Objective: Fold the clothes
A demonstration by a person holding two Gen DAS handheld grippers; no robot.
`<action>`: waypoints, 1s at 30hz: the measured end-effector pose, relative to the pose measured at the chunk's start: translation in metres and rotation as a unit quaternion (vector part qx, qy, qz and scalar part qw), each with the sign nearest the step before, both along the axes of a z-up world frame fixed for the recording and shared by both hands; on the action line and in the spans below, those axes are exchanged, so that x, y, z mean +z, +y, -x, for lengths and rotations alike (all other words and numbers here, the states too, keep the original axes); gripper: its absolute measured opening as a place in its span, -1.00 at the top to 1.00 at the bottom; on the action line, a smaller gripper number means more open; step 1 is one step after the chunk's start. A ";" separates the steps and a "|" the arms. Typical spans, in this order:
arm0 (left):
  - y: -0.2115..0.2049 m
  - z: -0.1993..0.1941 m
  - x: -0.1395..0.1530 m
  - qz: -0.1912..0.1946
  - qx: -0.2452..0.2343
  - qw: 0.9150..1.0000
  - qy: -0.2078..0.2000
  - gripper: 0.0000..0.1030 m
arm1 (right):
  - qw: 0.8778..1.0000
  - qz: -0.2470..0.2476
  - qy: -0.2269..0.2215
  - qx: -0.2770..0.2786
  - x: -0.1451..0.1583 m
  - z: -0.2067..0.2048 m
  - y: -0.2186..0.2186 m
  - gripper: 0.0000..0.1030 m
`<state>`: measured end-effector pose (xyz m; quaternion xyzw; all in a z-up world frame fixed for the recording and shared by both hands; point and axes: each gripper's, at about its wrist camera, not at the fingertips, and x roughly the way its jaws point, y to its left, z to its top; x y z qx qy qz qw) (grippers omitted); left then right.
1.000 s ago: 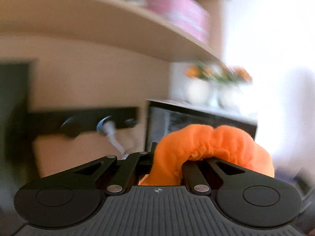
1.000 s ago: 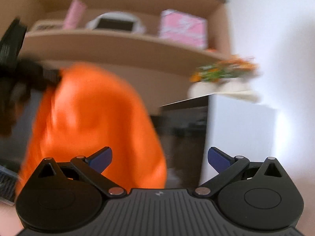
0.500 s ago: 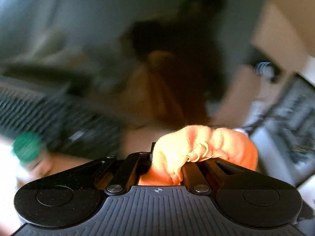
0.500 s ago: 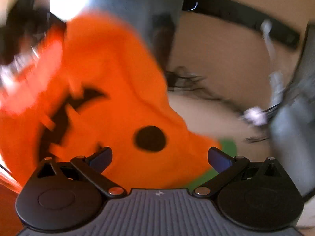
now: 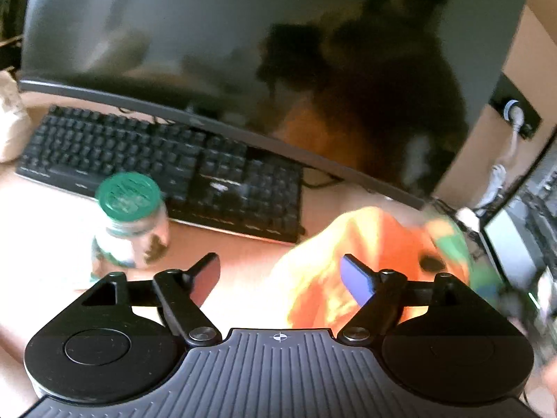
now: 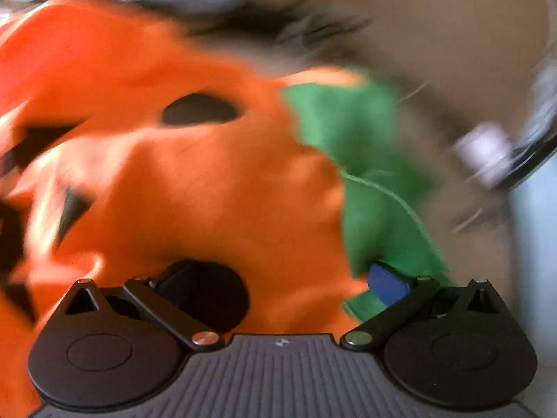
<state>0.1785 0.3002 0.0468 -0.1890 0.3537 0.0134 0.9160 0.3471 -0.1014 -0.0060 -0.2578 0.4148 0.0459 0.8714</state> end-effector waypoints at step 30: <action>-0.129 -0.007 -0.030 -0.169 -0.333 0.927 0.027 -0.84 | 0.991 0.093 -0.049 -0.084 -0.035 0.223 -0.004 -1.00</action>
